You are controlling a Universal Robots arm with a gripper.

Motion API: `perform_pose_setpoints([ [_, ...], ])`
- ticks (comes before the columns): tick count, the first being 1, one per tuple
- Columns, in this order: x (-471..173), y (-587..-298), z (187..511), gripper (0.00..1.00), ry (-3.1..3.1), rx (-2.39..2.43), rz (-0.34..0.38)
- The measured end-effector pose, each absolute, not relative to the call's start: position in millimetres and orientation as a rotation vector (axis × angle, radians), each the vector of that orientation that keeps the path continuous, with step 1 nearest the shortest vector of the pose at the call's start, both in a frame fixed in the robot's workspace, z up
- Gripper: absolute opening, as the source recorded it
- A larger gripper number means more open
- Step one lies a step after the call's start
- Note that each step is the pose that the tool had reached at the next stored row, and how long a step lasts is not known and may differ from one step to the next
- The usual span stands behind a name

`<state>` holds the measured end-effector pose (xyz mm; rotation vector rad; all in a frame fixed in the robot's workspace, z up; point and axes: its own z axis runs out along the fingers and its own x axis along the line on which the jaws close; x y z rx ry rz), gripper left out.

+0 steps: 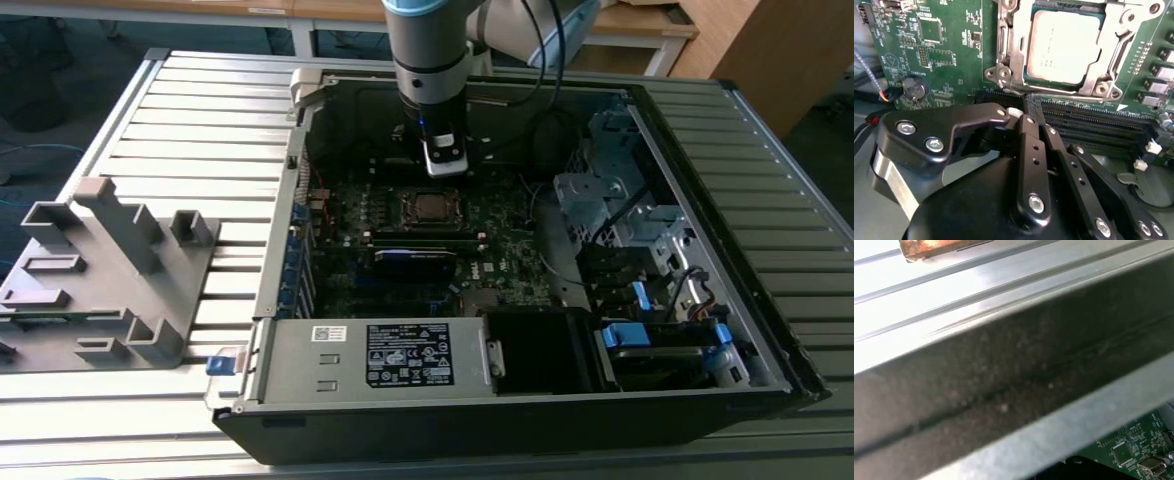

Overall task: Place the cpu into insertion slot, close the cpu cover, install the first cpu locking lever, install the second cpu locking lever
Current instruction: 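Install the first cpu locking lever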

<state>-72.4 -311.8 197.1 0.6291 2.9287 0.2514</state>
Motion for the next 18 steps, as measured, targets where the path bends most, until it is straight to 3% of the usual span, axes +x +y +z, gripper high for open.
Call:
perform_pose_setpoints([
  [18, -72.4, -311.9, 213.9, 0.11, 2.932, 0.629, 0.243],
])
